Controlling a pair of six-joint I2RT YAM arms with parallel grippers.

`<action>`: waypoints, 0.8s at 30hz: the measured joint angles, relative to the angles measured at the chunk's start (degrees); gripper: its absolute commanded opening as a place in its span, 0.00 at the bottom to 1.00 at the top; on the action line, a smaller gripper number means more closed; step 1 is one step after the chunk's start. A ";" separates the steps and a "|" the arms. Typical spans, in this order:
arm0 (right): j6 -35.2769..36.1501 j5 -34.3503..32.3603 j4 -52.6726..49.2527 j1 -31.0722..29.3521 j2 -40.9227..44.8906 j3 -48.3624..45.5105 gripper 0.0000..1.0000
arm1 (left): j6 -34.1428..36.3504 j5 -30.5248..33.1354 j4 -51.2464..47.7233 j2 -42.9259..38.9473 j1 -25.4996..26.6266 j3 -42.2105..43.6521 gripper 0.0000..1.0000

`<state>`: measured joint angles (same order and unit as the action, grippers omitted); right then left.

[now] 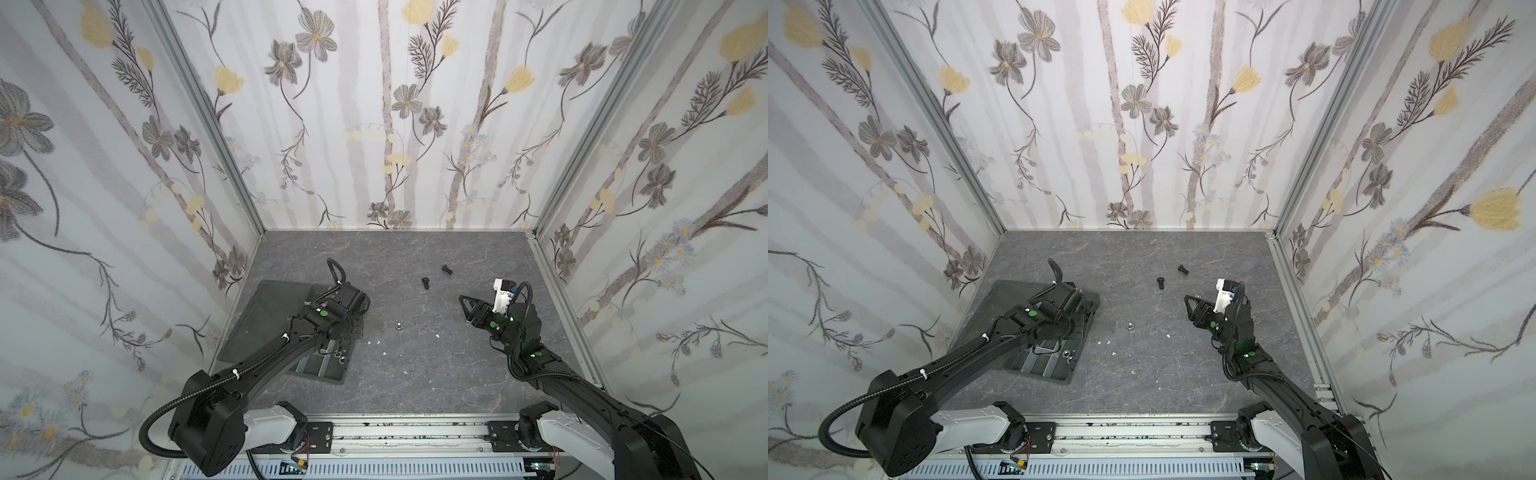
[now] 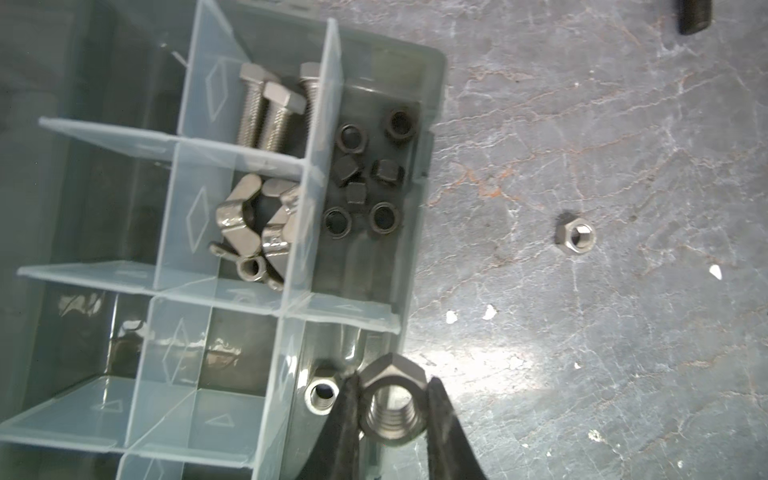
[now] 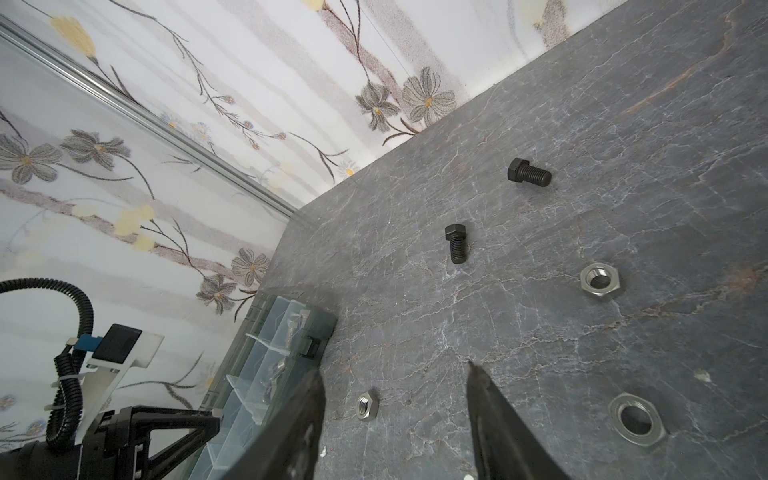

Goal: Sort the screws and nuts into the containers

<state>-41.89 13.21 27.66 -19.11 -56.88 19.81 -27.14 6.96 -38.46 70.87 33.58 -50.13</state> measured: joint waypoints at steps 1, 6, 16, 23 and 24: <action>-0.07 0.09 0.00 0.00 0.04 0.00 0.56 | -0.39 -0.04 -0.31 -0.92 -0.94 0.85 0.17; -0.09 0.42 0.00 0.00 0.63 -0.02 0.56 | -1.97 -0.42 -0.90 -2.34 -3.76 4.04 0.17; -0.09 0.42 -0.02 0.00 0.74 -0.11 0.56 | -2.89 -2.34 -0.90 -2.36 -4.50 5.70 0.27; 0.00 1.90 -0.44 -0.07 -2.97 1.38 0.59 | -2.86 -2.73 -0.74 -3.74 -4.52 5.73 0.41; 0.31 2.38 -0.55 -0.13 -4.09 2.14 0.60 | -2.84 -2.78 -0.74 -4.24 -4.55 5.73 0.43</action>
<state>-41.58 15.59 27.11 -19.25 -60.97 21.96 -29.98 4.19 -39.20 66.63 29.04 -44.40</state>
